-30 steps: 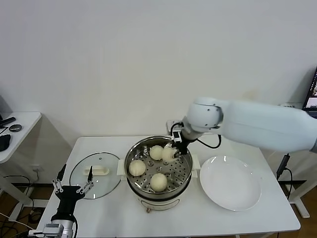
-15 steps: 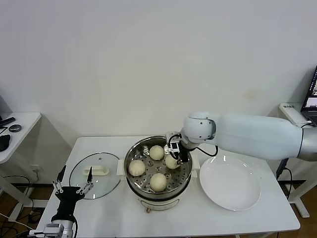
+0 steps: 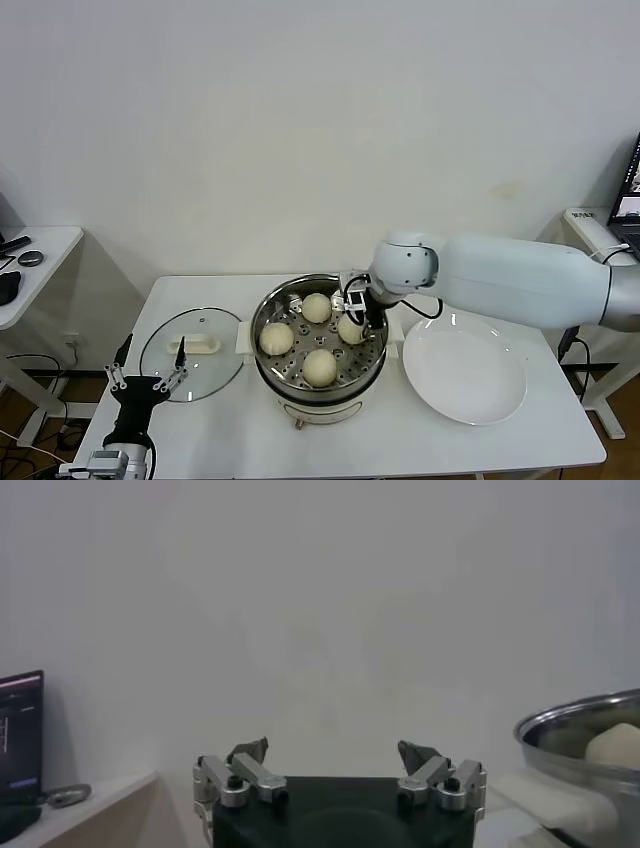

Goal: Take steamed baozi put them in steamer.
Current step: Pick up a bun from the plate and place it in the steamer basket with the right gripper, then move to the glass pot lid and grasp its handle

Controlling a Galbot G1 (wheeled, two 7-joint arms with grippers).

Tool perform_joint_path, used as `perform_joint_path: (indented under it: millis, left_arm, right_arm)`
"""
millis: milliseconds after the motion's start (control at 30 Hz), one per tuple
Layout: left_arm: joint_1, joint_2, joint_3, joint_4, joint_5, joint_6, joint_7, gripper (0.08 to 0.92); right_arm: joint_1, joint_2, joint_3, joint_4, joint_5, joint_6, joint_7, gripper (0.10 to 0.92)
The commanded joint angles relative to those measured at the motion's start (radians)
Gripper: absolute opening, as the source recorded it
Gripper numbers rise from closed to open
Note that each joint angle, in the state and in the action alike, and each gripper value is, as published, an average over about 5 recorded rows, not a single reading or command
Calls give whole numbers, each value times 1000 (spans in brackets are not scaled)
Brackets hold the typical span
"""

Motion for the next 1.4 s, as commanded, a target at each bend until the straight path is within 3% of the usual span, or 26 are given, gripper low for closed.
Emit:
perform_joint_path:
  millis: [33, 233, 367, 533, 667, 800, 933, 1067, 1233, 1400]
  left_arm:
    - [-1, 1, 0, 2, -1, 0, 0, 823]
    - [-7, 4, 0, 10, -5, -1, 1, 823]
    - [-9, 5, -3, 10, -13, -3, 1, 823]
    - [-8, 5, -6, 10, -20, -13, 0, 823]
    - [-3, 4, -7, 7, -24, -22, -1, 823]
    - [6, 1, -7, -7, -26, -24, 1, 823]
    - [16, -8, -3, -18, -12, -23, -4, 823]
    - [26, -16, 4, -17, 41, -20, -19, 823]
    - [32, -12, 12, -14, 130, -26, -42, 823]
    - [22, 2, 4, 11, 411, 2, -145, 823]
  right_arm:
    - [39, -45, 56, 66, 27, -3, 6, 686]
    - [42, -135, 155, 155, 96, -1, 80, 811]
    - [-76, -246, 283, 238, 229, 38, 336, 822]
    - [-552, -410, 682, 350, 296, 184, 631, 823]
    - [-999, -446, 1039, 367, 235, 383, 750, 823]
    - [-1421, -340, 1414, 337, 32, 566, 730, 823]
    - [-1725, -109, 1737, 312, -182, 745, 654, 823]
    - [-1869, 140, 1958, 261, -298, 910, 567, 823]
    - [-1922, 349, 2132, 234, -360, 1056, 515, 823]
    - [-1997, 420, 2218, 301, -272, 1059, 516, 823]
